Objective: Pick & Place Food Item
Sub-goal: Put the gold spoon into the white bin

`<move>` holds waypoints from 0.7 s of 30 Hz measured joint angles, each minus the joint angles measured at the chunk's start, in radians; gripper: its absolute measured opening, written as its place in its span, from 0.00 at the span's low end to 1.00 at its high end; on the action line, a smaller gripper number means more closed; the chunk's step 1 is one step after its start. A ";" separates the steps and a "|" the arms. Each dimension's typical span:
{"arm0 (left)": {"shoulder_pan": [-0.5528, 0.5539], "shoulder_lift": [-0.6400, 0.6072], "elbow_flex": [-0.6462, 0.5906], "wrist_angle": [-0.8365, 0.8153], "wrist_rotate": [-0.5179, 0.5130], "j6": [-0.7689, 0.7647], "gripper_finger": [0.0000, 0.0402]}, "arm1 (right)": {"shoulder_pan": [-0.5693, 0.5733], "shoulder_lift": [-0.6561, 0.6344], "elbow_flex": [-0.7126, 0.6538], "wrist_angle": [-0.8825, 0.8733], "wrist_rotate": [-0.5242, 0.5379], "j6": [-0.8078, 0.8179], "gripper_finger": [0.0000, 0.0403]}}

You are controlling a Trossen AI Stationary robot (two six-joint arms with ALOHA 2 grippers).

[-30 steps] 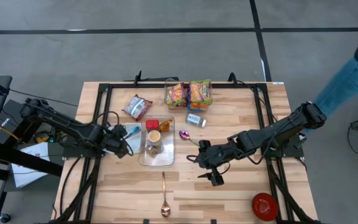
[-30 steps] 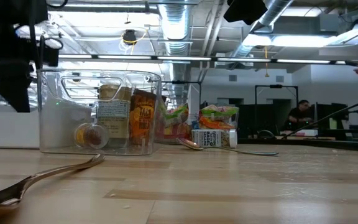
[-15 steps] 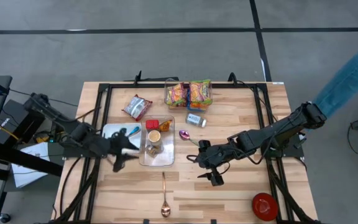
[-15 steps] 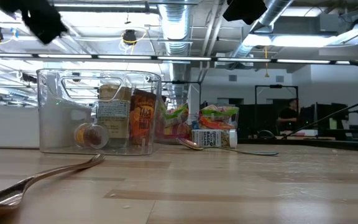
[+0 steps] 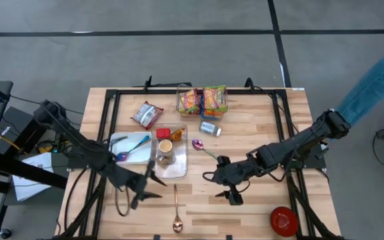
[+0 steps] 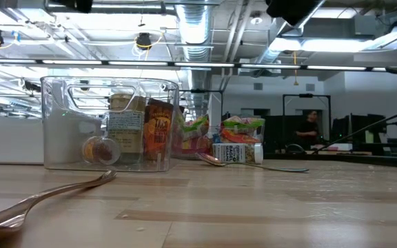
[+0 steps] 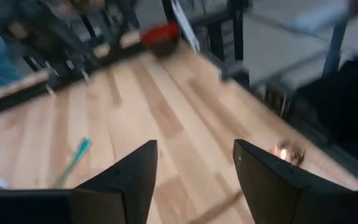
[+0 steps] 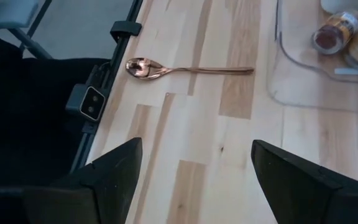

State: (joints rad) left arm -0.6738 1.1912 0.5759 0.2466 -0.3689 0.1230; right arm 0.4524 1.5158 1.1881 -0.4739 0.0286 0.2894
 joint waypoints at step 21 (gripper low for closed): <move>-0.025 0.581 0.489 -0.390 0.191 0.196 0.50 | 0.093 0.001 0.000 -0.002 0.109 0.096 0.73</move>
State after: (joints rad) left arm -0.6987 1.7720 1.0647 -0.1430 -0.1781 0.3192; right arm 0.5458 1.5172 1.1881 -0.4756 0.1371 0.3855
